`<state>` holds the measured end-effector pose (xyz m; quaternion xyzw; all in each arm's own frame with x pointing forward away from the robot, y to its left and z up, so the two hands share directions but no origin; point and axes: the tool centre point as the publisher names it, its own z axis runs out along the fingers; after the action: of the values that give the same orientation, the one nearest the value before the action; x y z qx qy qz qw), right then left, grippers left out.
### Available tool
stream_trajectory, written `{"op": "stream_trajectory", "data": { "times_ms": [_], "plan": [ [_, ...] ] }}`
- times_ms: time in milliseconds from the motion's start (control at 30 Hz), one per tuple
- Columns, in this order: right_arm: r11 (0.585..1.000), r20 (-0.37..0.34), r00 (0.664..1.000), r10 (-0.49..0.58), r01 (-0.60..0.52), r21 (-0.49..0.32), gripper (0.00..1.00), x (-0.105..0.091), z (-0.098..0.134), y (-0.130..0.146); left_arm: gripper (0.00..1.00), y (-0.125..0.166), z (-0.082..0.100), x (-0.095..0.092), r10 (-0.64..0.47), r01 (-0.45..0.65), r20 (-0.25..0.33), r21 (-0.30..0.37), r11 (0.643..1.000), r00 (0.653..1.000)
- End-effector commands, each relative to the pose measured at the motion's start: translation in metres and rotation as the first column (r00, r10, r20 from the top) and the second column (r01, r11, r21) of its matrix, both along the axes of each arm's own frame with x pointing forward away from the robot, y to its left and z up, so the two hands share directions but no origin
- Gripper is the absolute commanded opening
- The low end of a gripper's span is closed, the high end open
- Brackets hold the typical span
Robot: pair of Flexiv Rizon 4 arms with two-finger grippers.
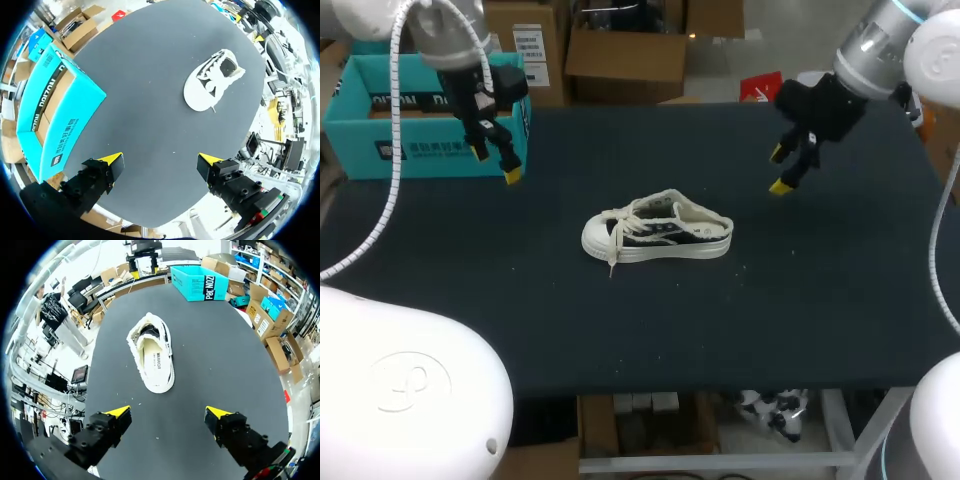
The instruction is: Open the shoe tongue, take the insole out of the shoe, put the insole back into the shoe, and pack the shoe into the shoebox
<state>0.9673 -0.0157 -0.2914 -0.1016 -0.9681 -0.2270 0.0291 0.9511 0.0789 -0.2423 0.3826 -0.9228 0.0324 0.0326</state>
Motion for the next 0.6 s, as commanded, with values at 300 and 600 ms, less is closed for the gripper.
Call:
{"op": "stream_trajectory", "data": {
  "times_ms": [300,600],
  "plan": [
    [1.0,0.005,1.0,0.0,0.0,0.007,1.0,-0.001,-0.002,-0.001,1.0,-0.004,0.0,-0.012,0.031,-0.032,0.048,0.016,0.999,0.998],
    [0.997,-0.006,1.0,-0.014,0.015,0.07,1.0,0.003,-0.032,0.02,1.0,-0.063,-0.002,-0.012,0.352,-0.354,-0.056,-0.026,0.935,0.934]
  ]
}}
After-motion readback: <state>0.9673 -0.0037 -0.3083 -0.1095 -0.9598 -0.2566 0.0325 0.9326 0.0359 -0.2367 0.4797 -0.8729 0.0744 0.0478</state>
